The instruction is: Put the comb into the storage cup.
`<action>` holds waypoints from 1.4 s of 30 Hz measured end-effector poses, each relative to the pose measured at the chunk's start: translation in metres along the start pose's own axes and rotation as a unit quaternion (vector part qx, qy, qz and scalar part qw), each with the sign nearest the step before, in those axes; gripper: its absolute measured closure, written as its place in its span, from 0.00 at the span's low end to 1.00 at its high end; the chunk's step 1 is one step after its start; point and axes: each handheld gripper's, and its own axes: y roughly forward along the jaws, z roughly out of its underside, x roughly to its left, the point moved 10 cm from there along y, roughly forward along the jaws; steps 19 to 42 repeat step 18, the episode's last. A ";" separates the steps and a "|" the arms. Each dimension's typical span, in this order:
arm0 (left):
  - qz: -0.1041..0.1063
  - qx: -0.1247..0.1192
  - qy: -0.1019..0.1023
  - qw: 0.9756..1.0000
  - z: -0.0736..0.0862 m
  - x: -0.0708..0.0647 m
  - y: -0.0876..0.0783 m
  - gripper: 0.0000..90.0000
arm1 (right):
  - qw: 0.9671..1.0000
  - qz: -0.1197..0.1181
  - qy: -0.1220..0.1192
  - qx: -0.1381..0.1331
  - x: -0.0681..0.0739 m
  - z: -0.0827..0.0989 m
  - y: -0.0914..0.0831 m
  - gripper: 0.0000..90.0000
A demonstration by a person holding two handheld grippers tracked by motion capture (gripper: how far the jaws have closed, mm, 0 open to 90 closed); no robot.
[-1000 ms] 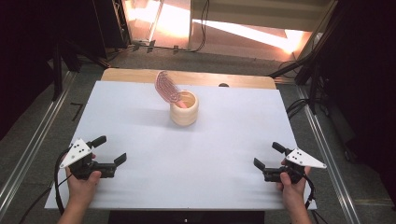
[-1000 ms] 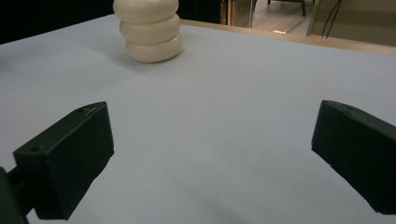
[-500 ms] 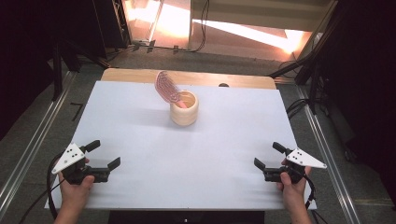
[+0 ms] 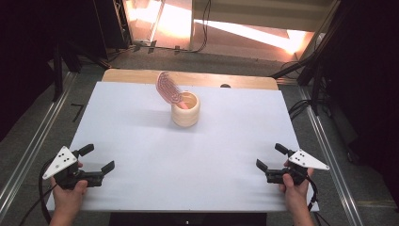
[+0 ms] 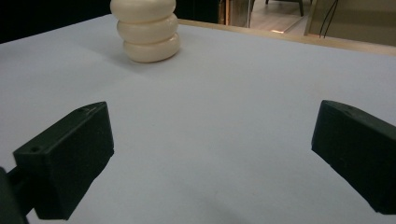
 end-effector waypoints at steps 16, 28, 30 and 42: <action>0.005 0.005 -0.003 1.000 0.005 0.001 0.001 0.00 | 1.000 0.001 0.000 0.004 -0.003 0.002 0.002 0.00; 0.004 0.006 -0.005 1.000 0.006 0.002 0.002 0.00 | 1.000 0.001 0.001 0.004 -0.003 0.002 0.002 0.00; 0.004 0.006 -0.005 1.000 0.006 0.002 0.002 0.00 | 1.000 0.001 0.001 0.004 -0.003 0.002 0.002 0.00; 0.004 0.006 -0.005 1.000 0.006 0.002 0.002 0.00 | 1.000 0.001 0.001 0.004 -0.003 0.002 0.002 0.00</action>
